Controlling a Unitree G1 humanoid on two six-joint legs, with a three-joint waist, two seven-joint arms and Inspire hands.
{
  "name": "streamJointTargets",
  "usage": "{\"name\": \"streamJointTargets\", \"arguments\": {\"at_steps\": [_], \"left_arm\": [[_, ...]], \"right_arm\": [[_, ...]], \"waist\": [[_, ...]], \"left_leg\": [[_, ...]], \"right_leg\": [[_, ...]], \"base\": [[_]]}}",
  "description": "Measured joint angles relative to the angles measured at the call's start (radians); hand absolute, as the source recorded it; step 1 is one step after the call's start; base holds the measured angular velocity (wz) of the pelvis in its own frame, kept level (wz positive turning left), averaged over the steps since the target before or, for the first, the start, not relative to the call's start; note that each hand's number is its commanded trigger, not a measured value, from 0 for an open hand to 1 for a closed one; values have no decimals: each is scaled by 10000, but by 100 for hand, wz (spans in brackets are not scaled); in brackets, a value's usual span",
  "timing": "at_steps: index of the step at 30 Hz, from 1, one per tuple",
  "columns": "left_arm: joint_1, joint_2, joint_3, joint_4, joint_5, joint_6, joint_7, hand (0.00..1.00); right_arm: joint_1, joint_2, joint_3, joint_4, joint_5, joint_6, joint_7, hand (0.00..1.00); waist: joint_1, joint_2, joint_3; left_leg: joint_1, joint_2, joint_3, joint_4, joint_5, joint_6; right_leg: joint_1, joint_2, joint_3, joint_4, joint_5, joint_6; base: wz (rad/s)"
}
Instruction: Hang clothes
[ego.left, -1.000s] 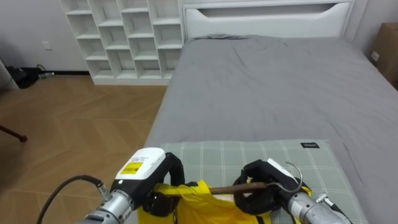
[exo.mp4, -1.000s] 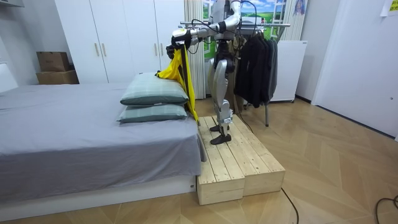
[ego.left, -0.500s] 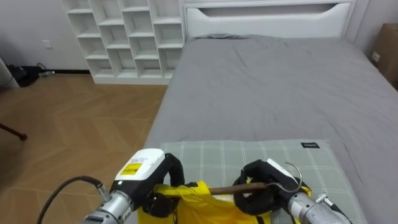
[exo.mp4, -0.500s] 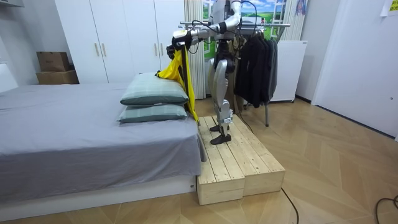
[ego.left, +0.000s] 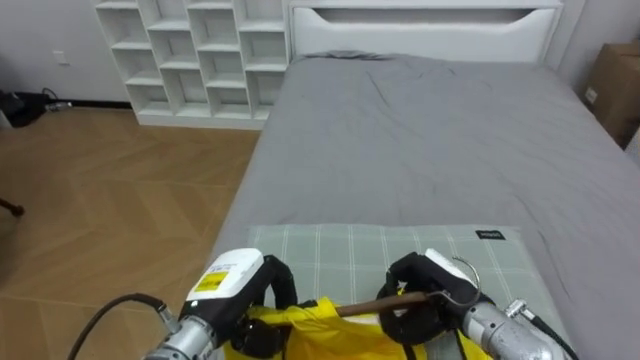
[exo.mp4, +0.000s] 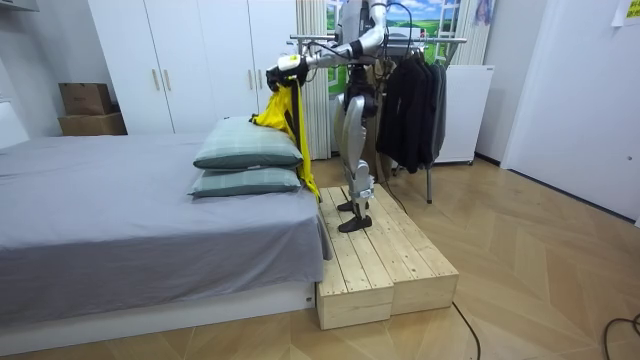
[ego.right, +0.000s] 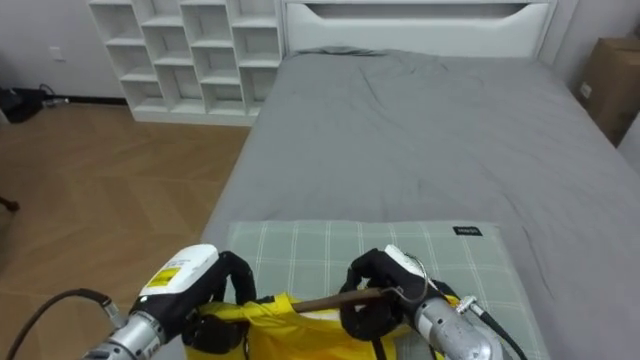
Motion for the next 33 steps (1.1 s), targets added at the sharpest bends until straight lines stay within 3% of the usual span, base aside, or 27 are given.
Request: {"name": "streamJointTargets", "arguments": {"at_steps": [6,14,15,19,28,33], "left_arm": [[333,-154,-12,160,12,195,-337,0],[410,-426,-12,931,-191,225,-570,0],[432,-414,7,1115,-160,404,-588,0],[736,-363,666,1417,-163,981,-597,0],[1171,-353,974,1480,-198,1298,-586,0],[1187,-365,987,1656,-204,1477,-620,0]], "right_arm": [[500,-76,-21,-1159,-1084,374,103,100],[957,-67,-125,-1586,-1830,412,99,100],[1020,-74,-244,-1604,-1949,412,133,100],[1414,-74,-731,-1988,-1957,418,192,100],[1456,-80,-891,-2022,-1957,544,313,100],[1456,-92,-1091,-2028,-1898,696,520,100]], "waist": [[-70,-120,-3],[-100,-319,0],[-117,-325,-2],[-126,-315,-4],[-141,-117,-104],[-122,-58,-90]], "left_leg": [[277,20,84,-39,-4,-3],[381,38,202,-13,-5,3],[380,37,213,-13,-7,5],[372,47,246,-23,-10,7],[368,38,238,-133,-10,5],[282,40,303,-162,-10,5]], "right_leg": [[241,13,110,-9,0,0],[307,35,291,-30,-1,1],[304,35,308,-31,1,4],[260,49,415,-23,4,5],[210,42,417,-20,4,5],[82,35,428,-10,3,7]], "base": [[-5],[-5],[-5],[-2],[0],[-3]]}}
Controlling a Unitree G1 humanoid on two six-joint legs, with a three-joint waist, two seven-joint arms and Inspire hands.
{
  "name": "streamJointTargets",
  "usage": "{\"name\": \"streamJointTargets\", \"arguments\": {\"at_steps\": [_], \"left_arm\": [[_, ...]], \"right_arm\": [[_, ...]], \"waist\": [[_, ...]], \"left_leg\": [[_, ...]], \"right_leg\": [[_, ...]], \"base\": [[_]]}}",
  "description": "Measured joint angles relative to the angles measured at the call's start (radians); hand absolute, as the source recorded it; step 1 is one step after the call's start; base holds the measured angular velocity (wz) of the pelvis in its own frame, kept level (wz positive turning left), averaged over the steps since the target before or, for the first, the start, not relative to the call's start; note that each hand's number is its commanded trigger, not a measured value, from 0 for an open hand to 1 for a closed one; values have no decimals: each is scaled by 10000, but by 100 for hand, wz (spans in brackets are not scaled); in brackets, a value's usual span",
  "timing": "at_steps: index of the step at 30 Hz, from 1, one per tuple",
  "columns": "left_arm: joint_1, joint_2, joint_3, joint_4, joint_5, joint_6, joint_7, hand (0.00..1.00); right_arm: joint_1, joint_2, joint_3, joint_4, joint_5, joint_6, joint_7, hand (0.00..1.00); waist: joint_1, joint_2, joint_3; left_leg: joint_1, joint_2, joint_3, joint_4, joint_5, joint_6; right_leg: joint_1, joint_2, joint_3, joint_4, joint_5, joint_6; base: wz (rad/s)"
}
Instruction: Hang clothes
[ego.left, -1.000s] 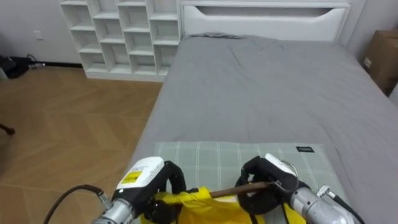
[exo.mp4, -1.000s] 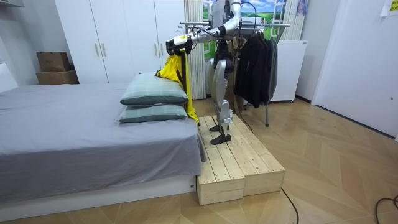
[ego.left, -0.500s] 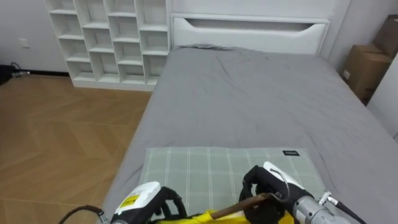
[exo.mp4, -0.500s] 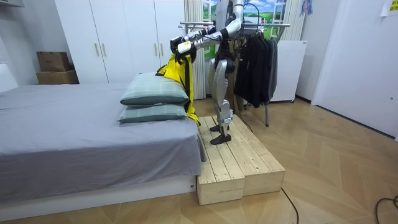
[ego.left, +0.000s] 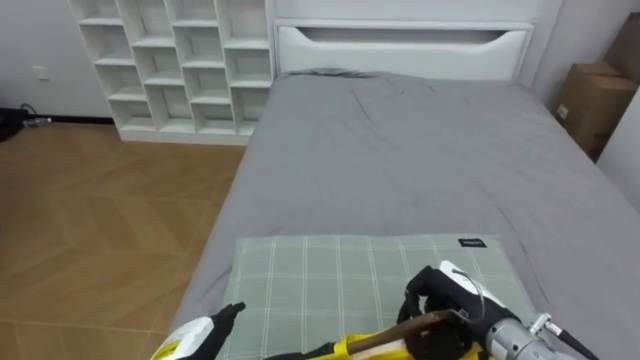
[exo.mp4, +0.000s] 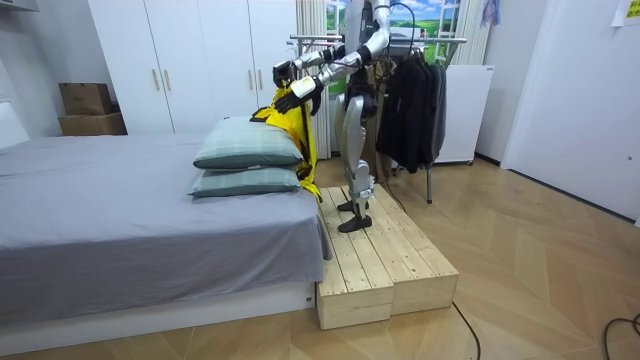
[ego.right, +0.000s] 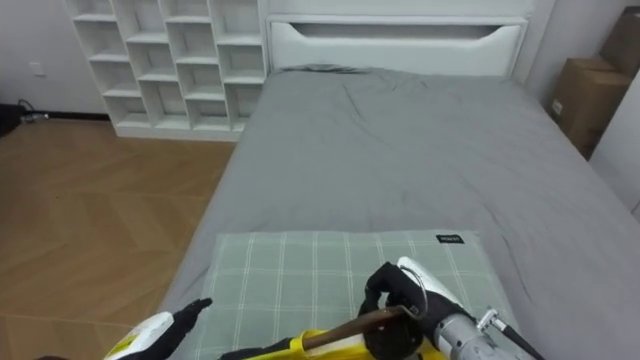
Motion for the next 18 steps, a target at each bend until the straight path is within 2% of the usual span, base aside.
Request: {"name": "streamJointTargets", "arguments": {"at_steps": [3,8,13,18], "left_arm": [[74,0,25,181,1,68,-3,0],[341,-1,144,427,-4,95,-16,0],[345,-70,170,1607,-43,121,-232,0],[349,-88,183,2075,-189,122,-416,0]], "right_arm": [[-1,-25,-87,-61,286,149,7,100],[2,-34,-106,-394,354,161,22,100],[97,-32,-110,-402,415,181,149,100],[93,-34,-302,-446,672,295,353,100]], "waist": [[45,-4,1],[-118,-38,16],[-166,-112,53],[-157,-129,62]], "left_leg": [[-4,1,101,-73,0,0],[5,-9,131,-153,0,1],[23,8,177,-162,-7,-10],[20,10,183,-154,-36,-14]], "right_leg": [[-83,0,102,10,-1,2],[-123,-12,128,-11,-13,22],[-138,-5,151,-3,-13,22],[-141,-4,156,7,-13,22]], "base": [[-11],[-1],[-1],[0]]}}
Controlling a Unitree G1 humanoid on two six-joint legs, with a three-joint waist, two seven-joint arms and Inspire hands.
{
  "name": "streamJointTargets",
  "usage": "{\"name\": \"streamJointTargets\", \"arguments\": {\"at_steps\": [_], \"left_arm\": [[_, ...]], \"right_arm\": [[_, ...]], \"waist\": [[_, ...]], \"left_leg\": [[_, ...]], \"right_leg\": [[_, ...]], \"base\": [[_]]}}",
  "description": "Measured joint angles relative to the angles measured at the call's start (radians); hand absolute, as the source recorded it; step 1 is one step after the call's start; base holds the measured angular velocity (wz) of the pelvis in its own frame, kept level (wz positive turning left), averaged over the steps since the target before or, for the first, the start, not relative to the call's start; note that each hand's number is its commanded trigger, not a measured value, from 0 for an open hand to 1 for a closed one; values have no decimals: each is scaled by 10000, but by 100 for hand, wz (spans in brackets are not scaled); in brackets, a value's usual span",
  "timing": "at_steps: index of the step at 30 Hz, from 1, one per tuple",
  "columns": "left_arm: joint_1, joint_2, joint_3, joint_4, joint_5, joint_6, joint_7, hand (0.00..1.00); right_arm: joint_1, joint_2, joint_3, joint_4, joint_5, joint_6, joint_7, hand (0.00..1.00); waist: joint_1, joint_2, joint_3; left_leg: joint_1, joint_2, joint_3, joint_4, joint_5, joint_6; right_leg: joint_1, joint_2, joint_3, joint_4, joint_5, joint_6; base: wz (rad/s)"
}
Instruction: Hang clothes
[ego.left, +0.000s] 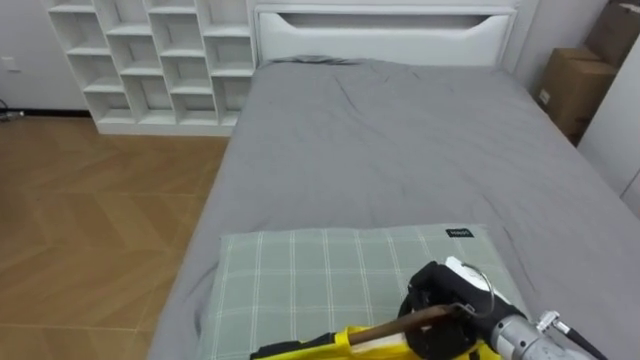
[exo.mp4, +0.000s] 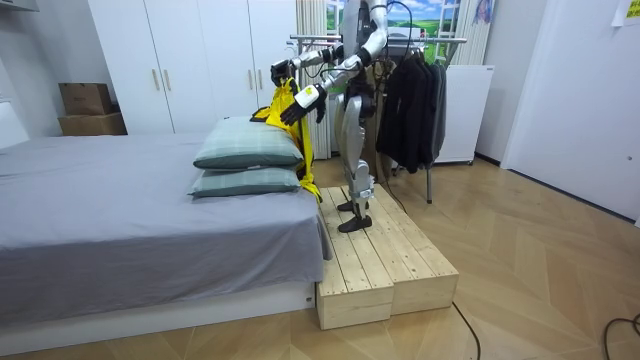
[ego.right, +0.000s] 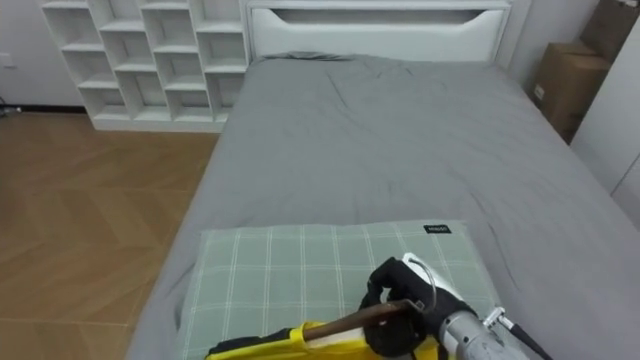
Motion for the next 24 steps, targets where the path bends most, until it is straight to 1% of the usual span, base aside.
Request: {"name": "streamJointTargets", "arguments": {"at_steps": [2,3,4,6,9,11,12,14,15,16,17,19,22,24], "left_arm": [[1,-24,76,291,-85,8,-4,0],[26,-102,245,595,-357,15,-13,0],[97,-200,455,874,-635,108,-11,0],[253,-276,616,1085,-983,253,-41,0],[416,-402,816,1224,-1195,356,-203,0],[518,-457,898,1223,-1392,354,-223,0],[604,-521,1078,1221,-1470,351,-222,0],[743,-543,1269,1221,-1610,352,-201,0],[830,-545,1375,1220,-1780,354,-180,0],[894,-544,1497,1235,-1784,359,-179,0],[917,-542,1578,1279,-1785,359,-178,0],[1053,-526,1875,1500,-1799,452,-151,0],[1103,-518,2038,1775,-1820,674,-145,0],[1130,-519,2054,1822,-1899,724,-183,0]], "right_arm": [[0,0,-198,-56,2,10,66,100],[0,0,-326,-210,4,102,99,100],[10,0,-452,-398,3,107,111,100],[35,-10,-619,-723,13,174,115,100],[35,-17,-987,-1261,15,286,220,100],[35,-17,-1179,-1617,34,294,220,100],[48,-16,-1326,-1808,77,292,221,100],[48,-39,-1553,-1887,108,293,212,100],[54,-154,-1626,-1887,104,296,212,100],[72,-351,-1661,-1887,78,313,218,100],[97,-429,-1693,-1888,78,324,227,100],[116,-660,-1770,-1886,38,546,293,100],[116,-696,-1935,-1887,-1,790,426,100],[115,-695,-2112,-1892,-11,856,488,100]], "waist": [[4,-5,2],[18,-7,2],[-13,-25,9],[-19,-77,20],[-25,-180,-1],[-17,-209,-15],[-39,-224,-26],[-59,-259,-49],[-69,-270,-55],[-54,-276,-51],[-49,-281,-54],[-26,-294,-52],[-49,-343,-35],[-74,-407,-32]], "left_leg": [[2,0,15,-2,1,1],[2,0,38,-10,1,2],[2,0,46,-21,2,3],[-4,0,45,-21,1,2],[-10,-4,46,-23,0,1],[-10,-6,47,-24,0,1],[-10,-8,47,-24,-1,1],[-3,-6,51,-23,-1,1],[0,-2,52,-23,-1,1],[1,8,72,-25,-1,1],[5,8,81,-25,-1,1],[49,8,171,-25,-1,1],[75,13,225,-28,-4,-5],[18,18,264,-7,-4,-4]], "right_leg": [[-12,-2,4,20,0,0],[-39,3,71,25,0,0],[-53,3,87,25,0,0],[-62,7,93,22,0,0],[-62,14,84,21,0,0],[-61,15,92,16,0,0],[-57,14,87,12,1,-1],[-54,13,86,27,2,-1],[-54,13,80,33,2,-1],[-67,14,101,40,2,-1],[-66,15,109,40,2,-1],[-70,23,182,74,3,-3],[-119,46,249,159,4,-5],[-180,57,306,176,4,-5]], "base": [[-2],[-7],[-7],[-2],[0],[0],[0],[0],[0],[0],[-5],[-10],[-9],[-6]]}}
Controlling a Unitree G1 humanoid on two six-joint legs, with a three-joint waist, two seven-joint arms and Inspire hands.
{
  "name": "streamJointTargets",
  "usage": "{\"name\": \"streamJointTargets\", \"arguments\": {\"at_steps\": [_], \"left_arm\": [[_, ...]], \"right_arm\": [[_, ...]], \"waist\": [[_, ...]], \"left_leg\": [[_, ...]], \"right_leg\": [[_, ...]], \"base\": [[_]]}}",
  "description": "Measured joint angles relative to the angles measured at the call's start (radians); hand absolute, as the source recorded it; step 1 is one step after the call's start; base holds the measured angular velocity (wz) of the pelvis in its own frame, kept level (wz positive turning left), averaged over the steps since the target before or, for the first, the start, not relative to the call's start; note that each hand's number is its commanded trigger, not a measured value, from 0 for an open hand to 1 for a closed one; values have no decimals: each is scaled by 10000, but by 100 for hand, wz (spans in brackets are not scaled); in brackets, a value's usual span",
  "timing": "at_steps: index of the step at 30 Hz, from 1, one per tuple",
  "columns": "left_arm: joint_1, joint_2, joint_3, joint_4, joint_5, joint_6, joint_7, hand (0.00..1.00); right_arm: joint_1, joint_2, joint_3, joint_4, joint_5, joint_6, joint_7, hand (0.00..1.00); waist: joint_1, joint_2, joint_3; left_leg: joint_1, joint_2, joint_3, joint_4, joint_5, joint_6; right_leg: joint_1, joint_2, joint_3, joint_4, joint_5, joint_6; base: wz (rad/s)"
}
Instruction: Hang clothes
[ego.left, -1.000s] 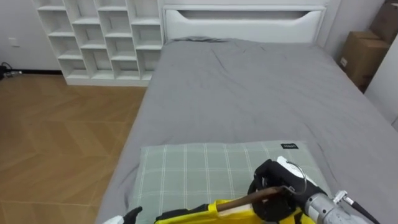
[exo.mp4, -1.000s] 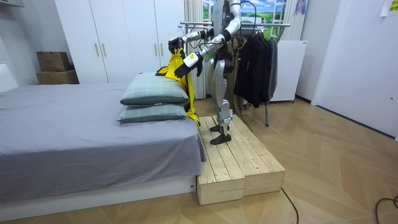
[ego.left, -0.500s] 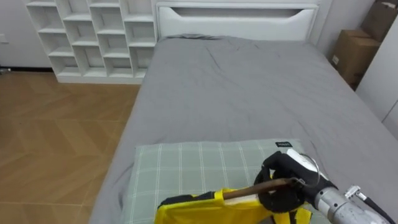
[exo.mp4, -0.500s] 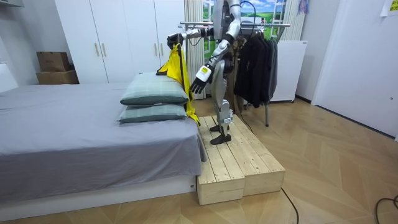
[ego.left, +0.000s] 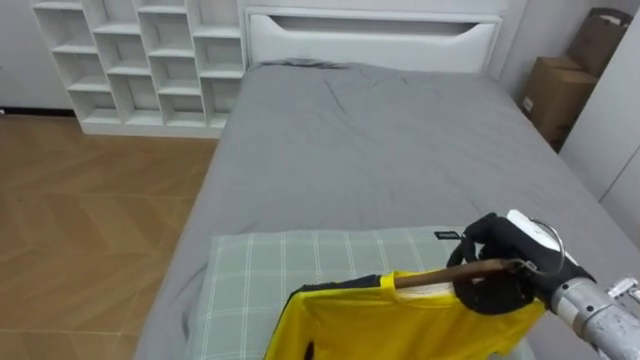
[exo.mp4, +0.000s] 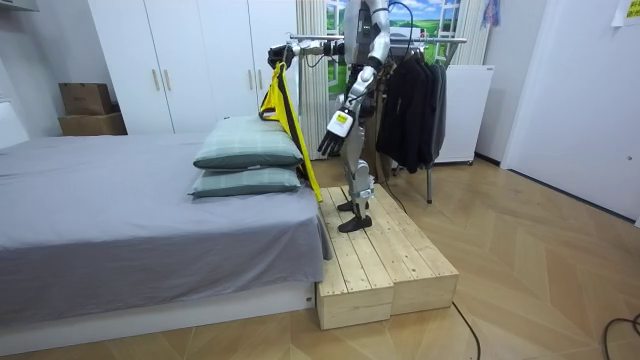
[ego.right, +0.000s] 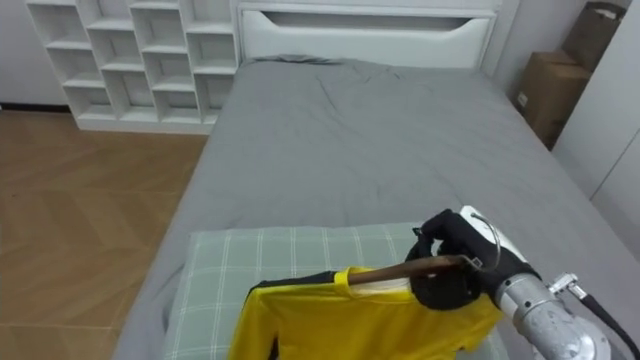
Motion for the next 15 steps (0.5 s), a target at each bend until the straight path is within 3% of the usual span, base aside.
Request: {"name": "streamJointTargets", "arguments": {"at_steps": [4,15], "left_arm": [[35,1,297,387,-90,178,-180,0],[550,26,353,455,-675,576,-322,0]], "right_arm": [[23,0,-351,-170,-358,162,-2,100],[198,-1,-632,-905,-835,542,-64,100]], "waist": [[6,-116,-61],[39,-63,-91]], "left_leg": [[-29,-2,20,4,-5,6],[-72,110,287,7,-64,19]], "right_leg": [[-52,3,48,-4,1,-2],[-196,-11,153,21,3,1]], "base": [[-2],[-5]]}}
